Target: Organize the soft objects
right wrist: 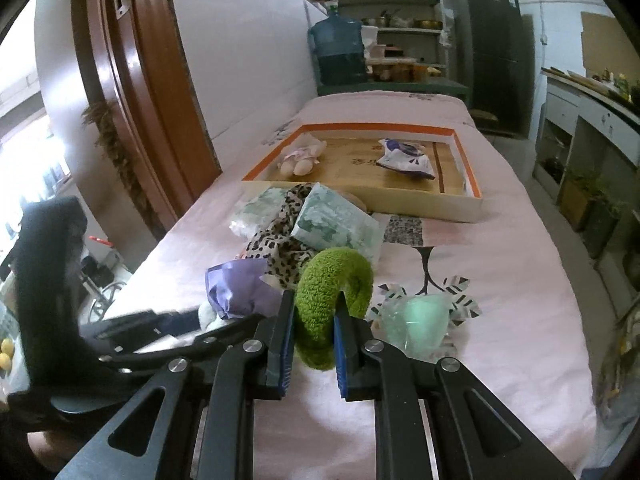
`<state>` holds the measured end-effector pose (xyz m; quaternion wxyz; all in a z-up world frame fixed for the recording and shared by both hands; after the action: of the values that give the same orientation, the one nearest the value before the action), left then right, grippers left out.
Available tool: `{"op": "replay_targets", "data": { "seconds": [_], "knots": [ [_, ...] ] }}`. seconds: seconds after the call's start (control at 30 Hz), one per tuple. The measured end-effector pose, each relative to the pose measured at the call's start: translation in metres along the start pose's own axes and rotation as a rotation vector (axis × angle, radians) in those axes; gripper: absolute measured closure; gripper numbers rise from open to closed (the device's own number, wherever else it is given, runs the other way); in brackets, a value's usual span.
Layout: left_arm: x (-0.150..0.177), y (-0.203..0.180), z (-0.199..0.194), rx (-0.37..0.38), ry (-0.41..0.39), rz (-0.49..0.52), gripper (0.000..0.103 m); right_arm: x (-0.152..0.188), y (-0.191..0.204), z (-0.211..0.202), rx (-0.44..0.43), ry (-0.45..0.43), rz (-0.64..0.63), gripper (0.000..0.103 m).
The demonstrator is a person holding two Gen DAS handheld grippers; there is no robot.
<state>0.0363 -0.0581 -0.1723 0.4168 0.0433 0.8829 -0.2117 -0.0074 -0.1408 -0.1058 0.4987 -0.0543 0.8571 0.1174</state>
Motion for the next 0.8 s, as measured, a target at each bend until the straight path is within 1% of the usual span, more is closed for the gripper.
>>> {"op": "replay_targets", "data": {
  "seconds": [0.07, 0.17, 0.33, 0.53, 0.67, 0.8],
  "knots": [
    [0.002, -0.001, 0.003, 0.013, 0.004, -0.01, 0.066, 0.0, 0.0, -0.001, 0.0, 0.0, 0.0, 0.086],
    [0.001, -0.004, 0.001, 0.013, -0.008, 0.013, 0.068, 0.0, 0.0, 0.0, -0.001, 0.0, 0.002, 0.086],
    [-0.003, -0.008, -0.007, 0.027, -0.039, 0.036, 0.069, -0.001, 0.0, -0.001, -0.001, -0.004, -0.005, 0.086],
    [-0.018, -0.012, -0.02, 0.03, -0.089, 0.044, 0.069, -0.009, 0.0, -0.002, -0.003, -0.023, -0.017, 0.086],
    [-0.028, -0.012, -0.024, 0.024, -0.109, 0.047, 0.069, -0.022, -0.001, -0.003, -0.001, -0.049, -0.025, 0.086],
    [-0.046, -0.012, -0.027, 0.013, -0.141, 0.057, 0.069, -0.035, -0.004, -0.001, 0.004, -0.07, -0.033, 0.086]
  ]
}}
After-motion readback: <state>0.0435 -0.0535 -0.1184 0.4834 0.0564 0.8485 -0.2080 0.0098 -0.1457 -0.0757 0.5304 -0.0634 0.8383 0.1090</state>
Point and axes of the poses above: each gripper's, at about its wrist camera, not at the fingertips, and z roughly the way its jaws point, y to its left, x to its underside, the point moved 9 cm from there along z, roughly the way its jaws point, and after that the axes turned 13 degrees about -y, right-handed, at the moved point
